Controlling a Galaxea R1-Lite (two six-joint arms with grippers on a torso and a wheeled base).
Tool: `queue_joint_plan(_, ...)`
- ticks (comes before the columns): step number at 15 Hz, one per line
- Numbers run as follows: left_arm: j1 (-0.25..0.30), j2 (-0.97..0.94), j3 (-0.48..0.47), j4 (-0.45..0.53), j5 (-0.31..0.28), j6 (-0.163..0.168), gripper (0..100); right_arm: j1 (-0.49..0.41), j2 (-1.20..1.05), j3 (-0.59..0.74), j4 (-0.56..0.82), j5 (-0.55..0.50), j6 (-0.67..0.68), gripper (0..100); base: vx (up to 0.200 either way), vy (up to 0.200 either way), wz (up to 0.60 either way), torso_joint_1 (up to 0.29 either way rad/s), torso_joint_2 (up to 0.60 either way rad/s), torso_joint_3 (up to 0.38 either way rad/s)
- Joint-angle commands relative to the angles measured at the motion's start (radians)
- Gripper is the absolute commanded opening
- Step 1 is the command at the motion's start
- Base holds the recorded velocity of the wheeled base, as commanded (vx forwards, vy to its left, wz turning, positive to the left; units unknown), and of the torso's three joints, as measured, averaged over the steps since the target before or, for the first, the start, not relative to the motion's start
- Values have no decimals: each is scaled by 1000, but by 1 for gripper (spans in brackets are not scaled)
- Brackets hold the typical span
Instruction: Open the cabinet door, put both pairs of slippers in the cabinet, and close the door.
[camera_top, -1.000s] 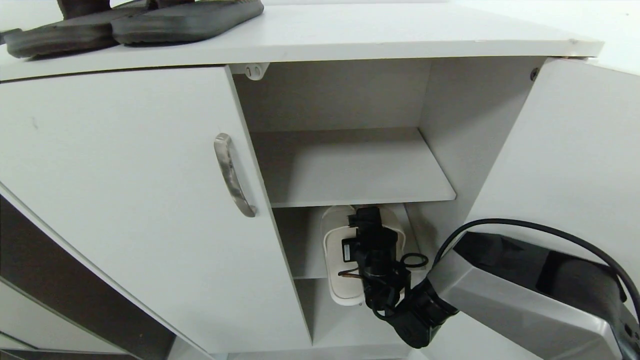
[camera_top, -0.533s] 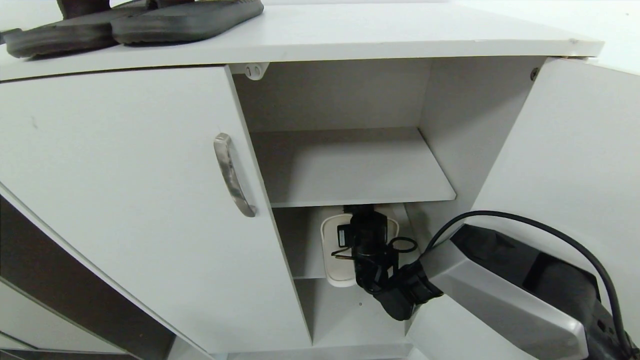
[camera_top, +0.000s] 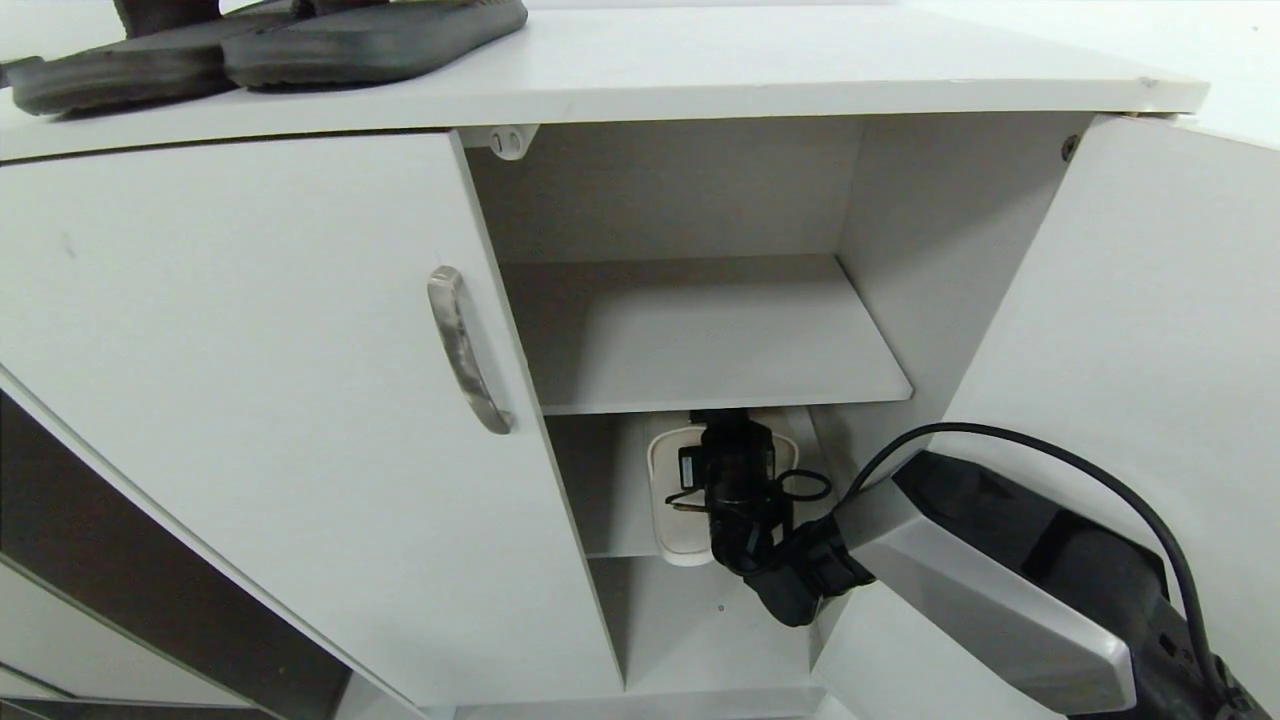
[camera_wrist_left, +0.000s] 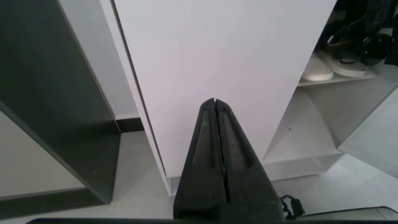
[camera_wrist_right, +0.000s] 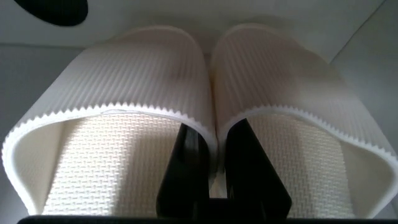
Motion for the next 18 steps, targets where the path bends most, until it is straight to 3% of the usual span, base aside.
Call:
queue_joint_plan(1, 0, 2, 0, 0, 0, 0, 0, -1, 7, -2, -1, 0, 0, 0, 0, 0, 0, 0, 0, 0)
queue_joint_plan(4, 0, 2, 0, -1, 0, 0, 0, 0, 18, 1, -2, 0, 0, 0, 0, 0, 0, 0, 0, 0)
queue_joint_plan(5, 0, 2, 0, -1, 0, 0, 0, 0, 18, 3, -2, 0, 0, 100, 0, 0, 0, 0, 0, 0)
queue_joint_plan(10, 0, 2, 0, 0, 0, 0, 0, 5, -48, 130, -34, -4, 0, 100, 0, 0, 0, 0, 0, 0)
queue_joint_plan(17, 0, 2, 0, 0, 0, 0, 0, 164, -336, 776, -377, -23, -25, 100, 0, 0, 0, 0, 0, 0)
queue_joint_plan(18, 0, 2, 0, 0, 0, 0, 0, 166, -339, 793, -390, -24, -29, 100, 0, 0, 0, 0, 0, 0)
